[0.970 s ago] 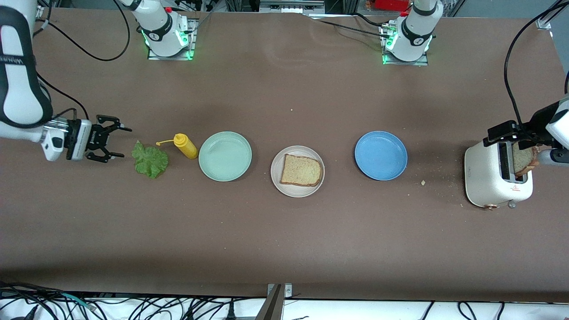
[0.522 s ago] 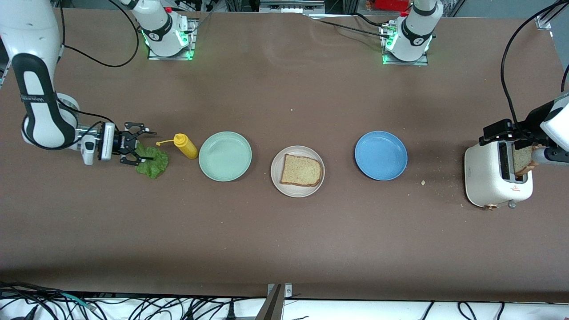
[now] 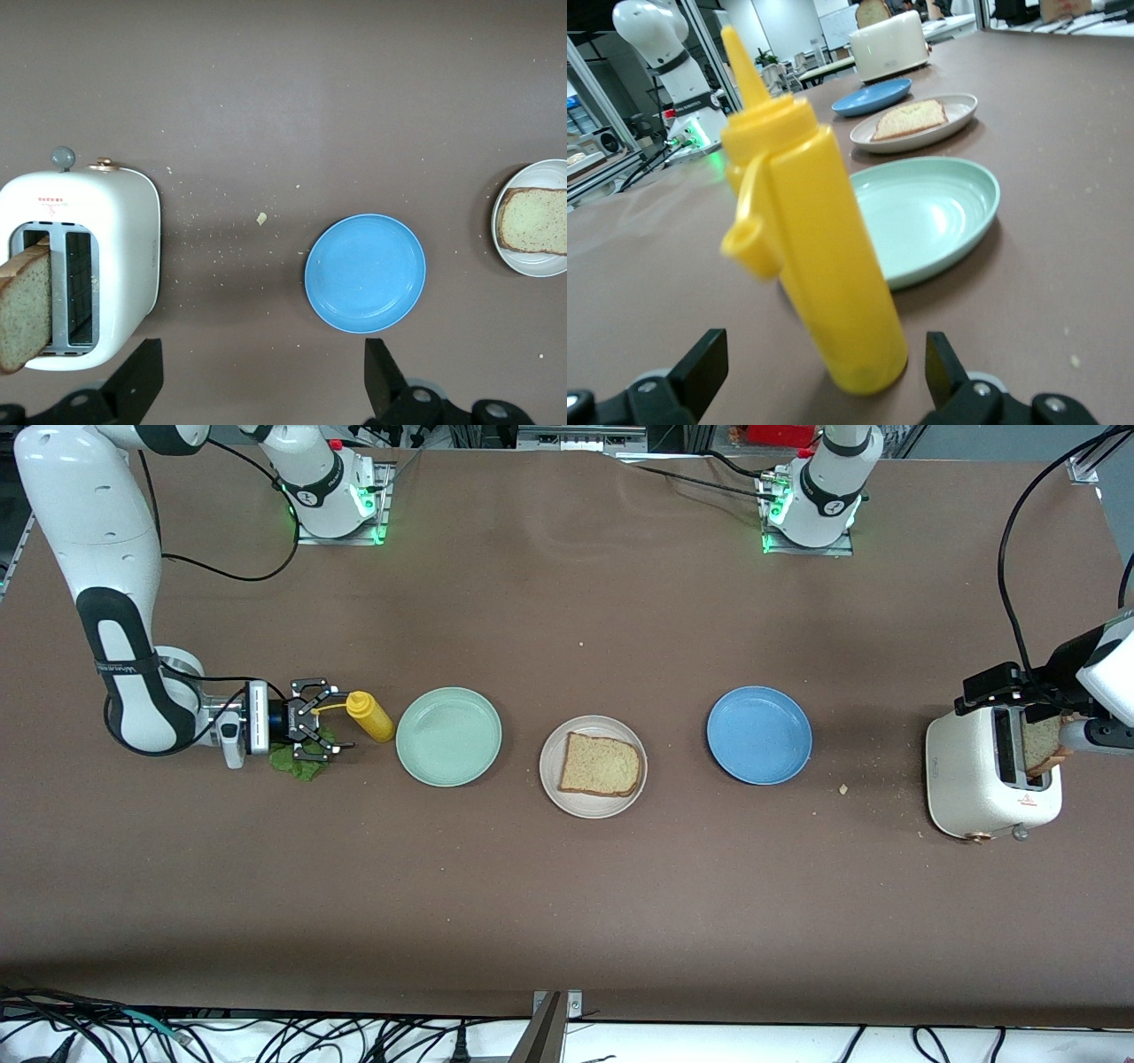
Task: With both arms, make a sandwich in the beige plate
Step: 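Grasp the yellow mustard bottle with the right gripper, then lift the mustard bottle and carry it toward the beige plate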
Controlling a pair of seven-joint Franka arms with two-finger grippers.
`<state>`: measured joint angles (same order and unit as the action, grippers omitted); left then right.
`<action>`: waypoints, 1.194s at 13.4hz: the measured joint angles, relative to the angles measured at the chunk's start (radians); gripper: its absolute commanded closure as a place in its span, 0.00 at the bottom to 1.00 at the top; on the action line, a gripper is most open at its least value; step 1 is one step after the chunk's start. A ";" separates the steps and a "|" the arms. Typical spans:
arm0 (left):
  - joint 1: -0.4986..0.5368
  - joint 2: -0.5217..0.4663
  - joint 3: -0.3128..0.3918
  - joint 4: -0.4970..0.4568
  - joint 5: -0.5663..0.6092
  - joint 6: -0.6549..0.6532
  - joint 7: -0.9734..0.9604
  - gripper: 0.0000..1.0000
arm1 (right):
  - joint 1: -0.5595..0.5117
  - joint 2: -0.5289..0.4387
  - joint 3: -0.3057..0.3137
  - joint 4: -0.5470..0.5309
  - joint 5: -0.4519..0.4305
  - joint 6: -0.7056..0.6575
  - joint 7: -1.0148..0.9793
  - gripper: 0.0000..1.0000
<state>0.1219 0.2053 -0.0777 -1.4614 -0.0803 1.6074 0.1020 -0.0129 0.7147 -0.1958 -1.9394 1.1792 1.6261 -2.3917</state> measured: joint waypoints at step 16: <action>-0.001 0.000 0.000 -0.001 0.007 0.000 0.000 0.00 | 0.000 0.058 0.043 0.025 0.100 -0.101 -0.046 1.00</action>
<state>0.1212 0.2054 -0.0777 -1.4629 -0.0735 1.6073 0.1020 -0.0130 0.7732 -0.1531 -1.9146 1.2795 1.5250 -2.4374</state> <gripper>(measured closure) 0.000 0.709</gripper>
